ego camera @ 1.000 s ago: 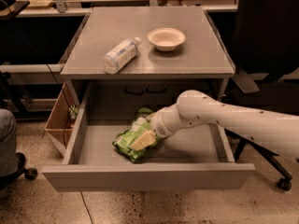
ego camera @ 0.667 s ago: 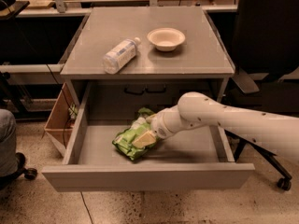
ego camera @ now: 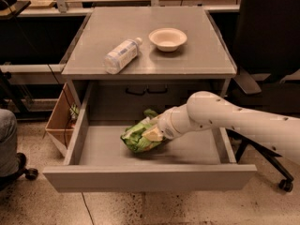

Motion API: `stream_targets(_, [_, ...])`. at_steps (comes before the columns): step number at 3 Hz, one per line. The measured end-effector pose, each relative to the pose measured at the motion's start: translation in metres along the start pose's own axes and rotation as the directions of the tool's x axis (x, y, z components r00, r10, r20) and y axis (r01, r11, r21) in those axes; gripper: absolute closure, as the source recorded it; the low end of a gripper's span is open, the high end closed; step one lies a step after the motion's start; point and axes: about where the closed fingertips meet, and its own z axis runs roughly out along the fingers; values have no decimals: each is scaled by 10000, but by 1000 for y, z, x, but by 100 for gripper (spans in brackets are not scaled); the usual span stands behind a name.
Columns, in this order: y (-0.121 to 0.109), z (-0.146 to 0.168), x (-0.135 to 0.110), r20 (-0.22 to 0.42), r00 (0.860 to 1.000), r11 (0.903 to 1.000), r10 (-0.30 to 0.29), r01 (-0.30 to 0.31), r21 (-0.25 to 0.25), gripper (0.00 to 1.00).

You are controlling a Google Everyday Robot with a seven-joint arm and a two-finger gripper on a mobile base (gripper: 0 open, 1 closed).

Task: Pick green rice chip bag from top drawer and place on counter

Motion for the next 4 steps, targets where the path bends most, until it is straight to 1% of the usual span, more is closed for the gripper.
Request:
stream_targets(1, [4,-53,-1,-228,9996,9971,-136,153,745,100])
stream_targets(2, [5,-117,-9,-619,9974,9860,-366,461,1602,100])
stream_targets(3, [5,-179,-11,-1134,9929,9664,-359,634,2492,100])
stream_targets(4, [-7,-271,-15,-2021,9793,9145,-144,946,3933,100])
